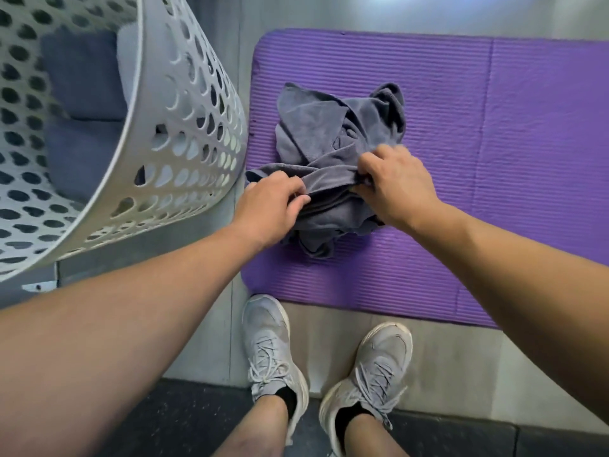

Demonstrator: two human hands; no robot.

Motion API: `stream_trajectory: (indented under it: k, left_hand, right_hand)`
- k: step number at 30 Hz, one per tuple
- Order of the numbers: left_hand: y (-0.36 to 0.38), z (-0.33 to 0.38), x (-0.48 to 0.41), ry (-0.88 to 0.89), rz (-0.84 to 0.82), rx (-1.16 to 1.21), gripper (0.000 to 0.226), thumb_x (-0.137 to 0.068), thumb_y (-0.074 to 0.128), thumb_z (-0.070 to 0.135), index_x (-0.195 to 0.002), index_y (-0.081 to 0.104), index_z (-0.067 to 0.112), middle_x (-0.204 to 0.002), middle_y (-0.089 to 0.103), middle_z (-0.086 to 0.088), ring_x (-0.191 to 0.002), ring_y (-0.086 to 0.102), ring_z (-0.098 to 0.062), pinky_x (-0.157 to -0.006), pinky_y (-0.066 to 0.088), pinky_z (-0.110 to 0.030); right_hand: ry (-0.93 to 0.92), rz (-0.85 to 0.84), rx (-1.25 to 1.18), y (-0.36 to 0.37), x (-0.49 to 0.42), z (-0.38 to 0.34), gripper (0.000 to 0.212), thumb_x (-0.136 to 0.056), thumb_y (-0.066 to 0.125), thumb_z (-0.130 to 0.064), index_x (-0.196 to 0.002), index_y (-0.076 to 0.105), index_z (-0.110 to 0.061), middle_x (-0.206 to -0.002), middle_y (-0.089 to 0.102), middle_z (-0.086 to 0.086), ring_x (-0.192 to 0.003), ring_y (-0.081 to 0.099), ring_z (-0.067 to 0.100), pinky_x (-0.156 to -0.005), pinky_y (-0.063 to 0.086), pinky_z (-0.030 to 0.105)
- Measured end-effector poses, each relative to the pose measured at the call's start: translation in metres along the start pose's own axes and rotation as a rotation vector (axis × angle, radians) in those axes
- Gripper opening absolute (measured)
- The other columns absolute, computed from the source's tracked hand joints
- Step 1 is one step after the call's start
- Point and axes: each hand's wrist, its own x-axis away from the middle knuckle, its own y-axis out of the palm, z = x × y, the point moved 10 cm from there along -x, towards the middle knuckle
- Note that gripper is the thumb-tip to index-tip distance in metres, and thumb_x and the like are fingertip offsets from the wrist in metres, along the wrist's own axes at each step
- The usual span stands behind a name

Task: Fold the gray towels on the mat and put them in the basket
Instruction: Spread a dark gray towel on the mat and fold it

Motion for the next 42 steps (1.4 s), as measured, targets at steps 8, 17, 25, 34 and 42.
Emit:
stream_trajectory:
  k: [8,17,25,34,42]
  left_hand:
    - [-0.042,0.039,0.029,0.020,-0.010,0.167,0.017,-0.102,0.054,0.037,-0.095,0.056,0.021,-0.087,0.060,0.007,-0.087,0.058,-0.027,-0.076,0.044,-0.039]
    - [-0.096,0.114,0.077,0.180,-0.159,0.240,0.019,-0.100,0.054,0.043,-0.093,0.054,0.026,-0.079,0.063,0.004,-0.072,0.055,-0.014,-0.071,0.045,-0.037]
    - [-0.127,0.169,0.100,0.341,-0.266,0.086,0.036,-0.097,0.057,0.053,-0.079,0.048,0.023,-0.069,0.054,0.007,-0.064,0.052,-0.006,-0.062,0.041,-0.036]
    - [-0.123,0.235,0.107,0.391,-0.315,-0.030,0.048,-0.095,0.050,0.061,-0.072,0.043,0.020,-0.064,0.052,0.002,-0.062,0.052,-0.020,-0.062,0.044,-0.042]
    - [-0.072,0.369,0.087,0.393,-0.300,-0.074,0.040,-0.100,0.052,0.052,-0.075,0.052,0.021,-0.066,0.056,0.003,-0.066,0.055,-0.019,-0.066,0.048,-0.041]
  right_hand:
    - [0.075,-0.113,-0.274,-0.043,0.047,0.005,0.028,-0.100,0.050,-0.045,-0.099,0.046,-0.017,-0.088,0.062,0.007,-0.084,0.061,0.038,-0.065,0.043,0.042]
    - [0.199,-0.018,-0.516,-0.151,0.133,0.006,0.023,-0.092,0.065,-0.045,-0.093,0.076,-0.026,-0.111,0.067,-0.006,-0.106,0.061,0.015,-0.089,0.048,0.034]
    - [0.430,0.163,-0.552,-0.205,0.212,0.038,0.019,-0.093,0.065,-0.046,-0.078,0.065,-0.035,-0.101,0.060,-0.012,-0.119,0.054,0.000,-0.090,0.043,0.025]
    - [0.695,0.441,-0.642,-0.259,0.298,0.113,0.022,-0.093,0.069,-0.039,-0.073,0.065,-0.030,-0.102,0.066,0.002,-0.115,0.061,0.022,-0.088,0.042,0.029]
    - [0.785,0.464,-0.613,-0.277,0.373,0.256,0.023,-0.095,0.065,-0.041,-0.076,0.067,-0.028,-0.103,0.069,0.002,-0.116,0.060,0.020,-0.091,0.043,0.031]
